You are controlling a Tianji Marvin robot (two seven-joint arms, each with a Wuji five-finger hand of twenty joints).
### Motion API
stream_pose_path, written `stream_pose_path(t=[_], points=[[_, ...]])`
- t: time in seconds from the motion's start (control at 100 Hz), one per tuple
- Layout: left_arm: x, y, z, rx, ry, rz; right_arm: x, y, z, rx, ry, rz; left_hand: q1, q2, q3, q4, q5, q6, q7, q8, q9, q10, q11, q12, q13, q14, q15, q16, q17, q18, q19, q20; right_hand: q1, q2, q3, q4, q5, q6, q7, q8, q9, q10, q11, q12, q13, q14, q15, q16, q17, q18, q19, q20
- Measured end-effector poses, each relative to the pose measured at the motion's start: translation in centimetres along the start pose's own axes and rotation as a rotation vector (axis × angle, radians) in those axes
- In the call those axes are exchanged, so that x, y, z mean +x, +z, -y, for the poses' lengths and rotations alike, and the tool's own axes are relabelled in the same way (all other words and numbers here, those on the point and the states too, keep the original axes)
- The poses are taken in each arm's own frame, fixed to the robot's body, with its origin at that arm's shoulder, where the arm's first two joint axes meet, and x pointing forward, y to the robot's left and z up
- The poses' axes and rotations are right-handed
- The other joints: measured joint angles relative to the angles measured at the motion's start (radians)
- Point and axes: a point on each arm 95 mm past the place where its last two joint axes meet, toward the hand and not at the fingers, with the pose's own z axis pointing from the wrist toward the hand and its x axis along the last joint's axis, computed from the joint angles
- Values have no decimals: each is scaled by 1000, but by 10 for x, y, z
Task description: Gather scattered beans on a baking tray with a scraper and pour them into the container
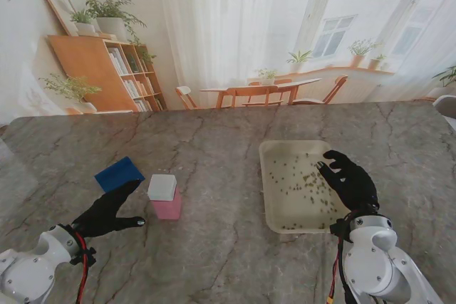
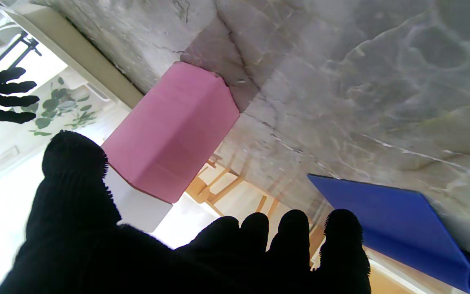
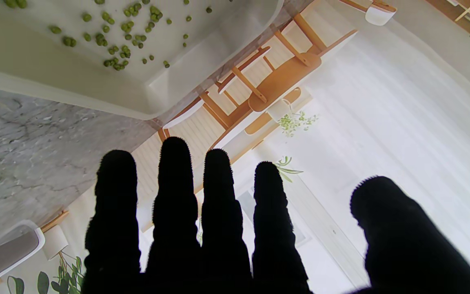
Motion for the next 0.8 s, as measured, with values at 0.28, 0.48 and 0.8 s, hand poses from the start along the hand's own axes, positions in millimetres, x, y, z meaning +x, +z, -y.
stream_pose_path(t=[0.28, 0.48, 0.8], points=[[1, 20, -2, -50, -59, -80, 0, 0, 0, 1, -5, 4, 0, 0, 0, 0, 0, 0, 0, 0, 0, 0, 0, 0, 0, 0, 16, 0, 0, -3, 2, 0, 0, 0, 0, 0, 0, 0, 0, 0, 0, 0, 0, 0, 6, 0, 0, 1, 0, 0, 0, 7], [-1, 30, -4, -72, -67, -105, 0, 0, 1, 7, -5, 4, 0, 0, 0, 0, 0, 0, 0, 0, 0, 0, 0, 0, 0, 0, 16, 0, 0, -5, 25, 0, 0, 0, -1, 0, 0, 0, 0, 0, 1, 0, 0, 0, 15, 0, 8, 6, 0, 0, 0, 7], [-6, 45, -7, -87, -95, -121, 0, 0, 2, 15, -4, 3, 0, 0, 0, 0, 0, -33, 0, -1, 0, 0, 1, 0, 0, 0, 16, 0, 0, -9, 43, -23, 0, 0, -11, 0, 0, 0, 0, 0, 5, 0, 0, 0, 17, 0, 20, 17, 0, 0, 0, 8]])
